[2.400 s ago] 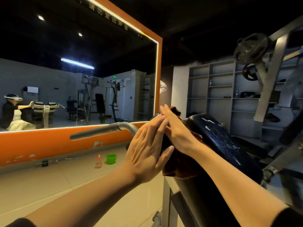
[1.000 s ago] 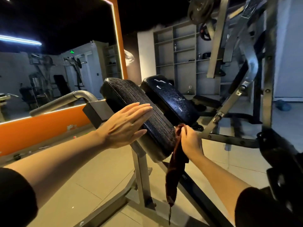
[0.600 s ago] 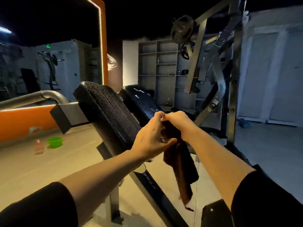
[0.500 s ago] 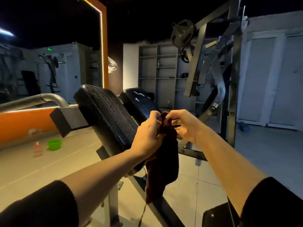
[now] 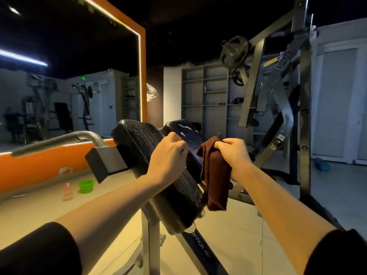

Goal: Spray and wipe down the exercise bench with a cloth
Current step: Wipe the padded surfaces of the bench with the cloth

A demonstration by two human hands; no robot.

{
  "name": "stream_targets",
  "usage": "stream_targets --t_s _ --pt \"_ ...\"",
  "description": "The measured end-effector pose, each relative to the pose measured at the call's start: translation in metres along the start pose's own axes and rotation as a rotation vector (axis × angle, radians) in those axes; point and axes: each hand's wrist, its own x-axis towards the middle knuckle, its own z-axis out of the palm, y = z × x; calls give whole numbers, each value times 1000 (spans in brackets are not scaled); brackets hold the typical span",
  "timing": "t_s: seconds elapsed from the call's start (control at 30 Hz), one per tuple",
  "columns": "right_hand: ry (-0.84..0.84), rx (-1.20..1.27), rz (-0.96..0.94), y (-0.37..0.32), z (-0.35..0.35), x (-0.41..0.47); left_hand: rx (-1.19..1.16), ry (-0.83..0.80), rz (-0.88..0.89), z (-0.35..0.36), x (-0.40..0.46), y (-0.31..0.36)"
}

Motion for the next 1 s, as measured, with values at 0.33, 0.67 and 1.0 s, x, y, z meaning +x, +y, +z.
stream_targets --t_s 0.33,0.67,1.0 --pt "-568 -144 -474 4 88 -37 233 69 69 -57 -24 -76" --pt "-565 -65 -580 25 125 -36 331 -59 187 -68 -30 -135" --pt "-552 7 -633 -37 183 6 272 51 181 -63 -31 -139"
